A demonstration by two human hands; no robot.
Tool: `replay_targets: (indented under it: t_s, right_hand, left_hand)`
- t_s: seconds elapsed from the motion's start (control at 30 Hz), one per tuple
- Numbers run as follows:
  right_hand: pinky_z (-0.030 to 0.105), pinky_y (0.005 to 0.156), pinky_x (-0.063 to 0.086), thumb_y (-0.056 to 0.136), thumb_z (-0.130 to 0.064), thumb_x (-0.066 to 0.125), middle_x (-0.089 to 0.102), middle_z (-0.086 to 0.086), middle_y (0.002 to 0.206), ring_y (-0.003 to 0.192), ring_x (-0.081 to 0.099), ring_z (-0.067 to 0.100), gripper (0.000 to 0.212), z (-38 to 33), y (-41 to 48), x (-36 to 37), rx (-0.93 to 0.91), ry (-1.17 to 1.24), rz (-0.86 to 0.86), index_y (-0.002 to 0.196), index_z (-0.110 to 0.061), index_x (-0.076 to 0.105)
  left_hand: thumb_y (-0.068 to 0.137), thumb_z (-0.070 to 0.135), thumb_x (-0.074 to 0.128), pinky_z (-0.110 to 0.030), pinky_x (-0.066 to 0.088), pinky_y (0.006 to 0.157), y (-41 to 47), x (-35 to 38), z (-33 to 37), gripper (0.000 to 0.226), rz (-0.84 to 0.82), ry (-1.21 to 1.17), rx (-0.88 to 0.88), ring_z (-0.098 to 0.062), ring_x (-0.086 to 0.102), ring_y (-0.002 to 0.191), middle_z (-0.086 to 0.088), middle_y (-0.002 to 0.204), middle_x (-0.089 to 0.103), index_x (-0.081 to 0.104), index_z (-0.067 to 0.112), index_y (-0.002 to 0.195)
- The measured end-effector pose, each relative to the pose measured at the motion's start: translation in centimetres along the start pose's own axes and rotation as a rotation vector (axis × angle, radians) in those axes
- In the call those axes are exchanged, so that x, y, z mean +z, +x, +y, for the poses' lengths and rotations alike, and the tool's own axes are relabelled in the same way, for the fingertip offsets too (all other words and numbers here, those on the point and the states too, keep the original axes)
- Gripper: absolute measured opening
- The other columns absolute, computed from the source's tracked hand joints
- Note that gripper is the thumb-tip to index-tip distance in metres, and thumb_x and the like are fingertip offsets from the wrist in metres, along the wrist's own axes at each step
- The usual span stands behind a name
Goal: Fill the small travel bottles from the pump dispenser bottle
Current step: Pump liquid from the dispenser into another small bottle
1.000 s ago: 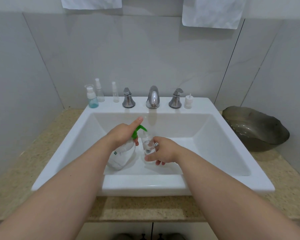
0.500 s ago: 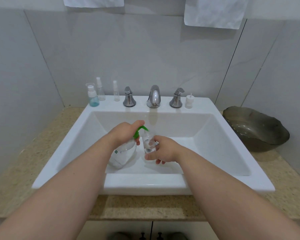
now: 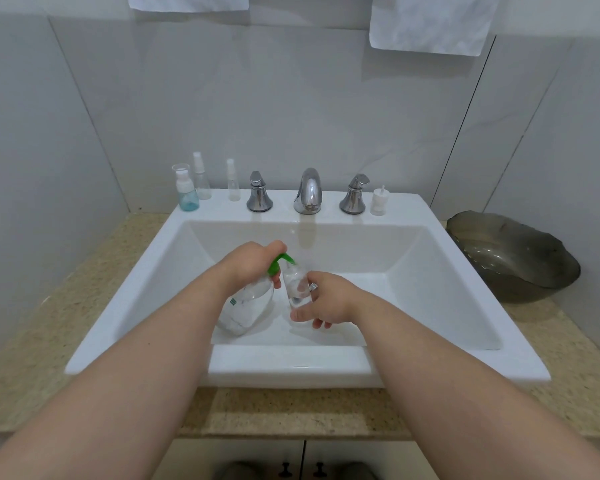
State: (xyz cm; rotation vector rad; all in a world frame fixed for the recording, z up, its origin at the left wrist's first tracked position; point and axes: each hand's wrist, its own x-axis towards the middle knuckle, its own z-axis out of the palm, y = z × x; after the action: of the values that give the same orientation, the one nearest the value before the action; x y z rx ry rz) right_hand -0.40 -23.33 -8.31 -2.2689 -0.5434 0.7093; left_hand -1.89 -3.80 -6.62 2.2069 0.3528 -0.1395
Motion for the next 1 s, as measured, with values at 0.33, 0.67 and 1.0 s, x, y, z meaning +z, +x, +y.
replay_targets:
  t_s: [0.33, 0.67, 1.0]
  right_hand:
    - [0.026, 0.060, 0.053, 0.084, -0.026, 0.083, 0.064, 0.003, 0.118, 0.069, 0.070, 0.016, 0.050, 0.06, 0.07, 0.00, -0.004, 0.032, 0.018, 0.124, -0.019, 0.053]
    - [0.026, 0.060, 0.053, 0.085, -0.026, 0.083, 0.064, -0.001, 0.112, 0.071, 0.070, 0.017, 0.046, -0.01, 0.02, -0.01, -0.004, 0.023, 0.018, 0.119, -0.022, 0.053]
    - [0.025, 0.059, 0.053, 0.084, -0.029, 0.083, 0.066, 0.000, 0.115, 0.072, 0.072, 0.015, 0.050, 0.22, 0.32, 0.01, -0.007, -0.009, 0.013, 0.125, -0.022, 0.055]
  left_hand:
    - [0.090, 0.088, 0.024, -0.040, 0.042, 0.096, -0.07, -0.13, -0.50, 0.096, 0.044, 0.022, 0.016, -0.020, 0.060, 0.090, -0.003, 0.089, 0.074, 0.078, 0.015, 0.057]
    - [0.094, 0.073, 0.041, -0.036, 0.040, 0.070, -0.10, -0.06, -0.12, 0.076, 0.013, -0.002, -0.017, -0.017, 0.041, 0.054, -0.002, 0.068, 0.072, 0.072, 0.016, 0.054]
    - [0.082, 0.068, 0.039, -0.037, 0.040, 0.074, 0.09, -0.17, -0.17, 0.067, -0.017, 0.001, -0.037, -0.023, 0.041, 0.067, -0.017, 0.093, 0.077, 0.068, 0.018, 0.048]
